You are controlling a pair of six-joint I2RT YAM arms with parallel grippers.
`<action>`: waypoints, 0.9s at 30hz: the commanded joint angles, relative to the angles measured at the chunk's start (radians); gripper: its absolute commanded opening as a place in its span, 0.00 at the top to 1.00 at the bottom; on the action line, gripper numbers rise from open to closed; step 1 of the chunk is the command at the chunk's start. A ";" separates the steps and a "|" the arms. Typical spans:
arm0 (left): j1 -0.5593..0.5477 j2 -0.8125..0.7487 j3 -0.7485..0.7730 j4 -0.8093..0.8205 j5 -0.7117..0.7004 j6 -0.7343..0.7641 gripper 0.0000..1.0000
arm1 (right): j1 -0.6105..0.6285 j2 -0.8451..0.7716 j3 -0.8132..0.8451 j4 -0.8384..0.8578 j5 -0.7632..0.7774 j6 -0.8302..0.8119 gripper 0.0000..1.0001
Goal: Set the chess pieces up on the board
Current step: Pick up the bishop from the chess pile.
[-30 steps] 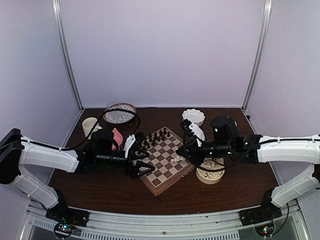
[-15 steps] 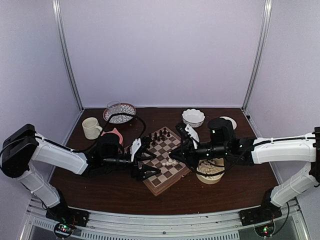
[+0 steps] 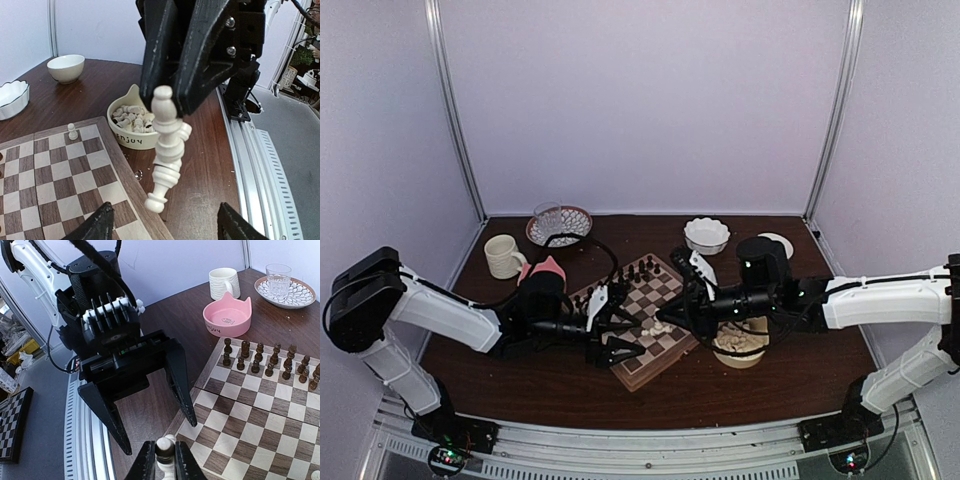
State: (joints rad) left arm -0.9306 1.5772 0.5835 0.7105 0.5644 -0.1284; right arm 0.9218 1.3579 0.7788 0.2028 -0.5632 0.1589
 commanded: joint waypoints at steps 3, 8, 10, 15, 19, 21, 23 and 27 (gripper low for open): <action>-0.012 0.017 0.025 0.065 0.044 0.024 0.33 | 0.014 0.000 0.006 0.030 -0.053 -0.010 0.86; -0.015 0.016 0.030 0.054 0.046 0.031 0.40 | 0.022 0.004 0.012 0.025 -0.060 -0.019 0.86; -0.016 0.018 0.031 0.054 0.043 0.034 0.43 | 0.024 0.007 0.014 0.021 -0.062 -0.022 0.86; -0.023 0.017 0.036 0.046 0.050 0.043 0.53 | 0.032 0.019 0.024 0.011 -0.069 -0.028 0.86; -0.025 0.017 0.040 0.045 0.064 0.046 0.66 | 0.037 0.023 0.025 0.013 -0.067 -0.028 0.86; -0.025 0.017 0.042 0.041 0.065 0.046 0.68 | 0.039 0.020 0.023 0.016 -0.064 -0.028 0.86; -0.026 0.019 0.042 0.036 0.065 0.048 0.67 | 0.039 0.016 0.019 0.019 -0.059 -0.028 0.86; -0.029 0.022 0.050 0.018 0.068 0.054 0.64 | 0.040 0.012 0.017 0.019 -0.052 -0.029 0.87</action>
State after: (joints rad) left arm -0.9512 1.5826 0.6010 0.7071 0.6106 -0.0944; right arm 0.9539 1.3766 0.7788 0.2047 -0.6136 0.1368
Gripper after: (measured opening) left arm 0.353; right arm 0.137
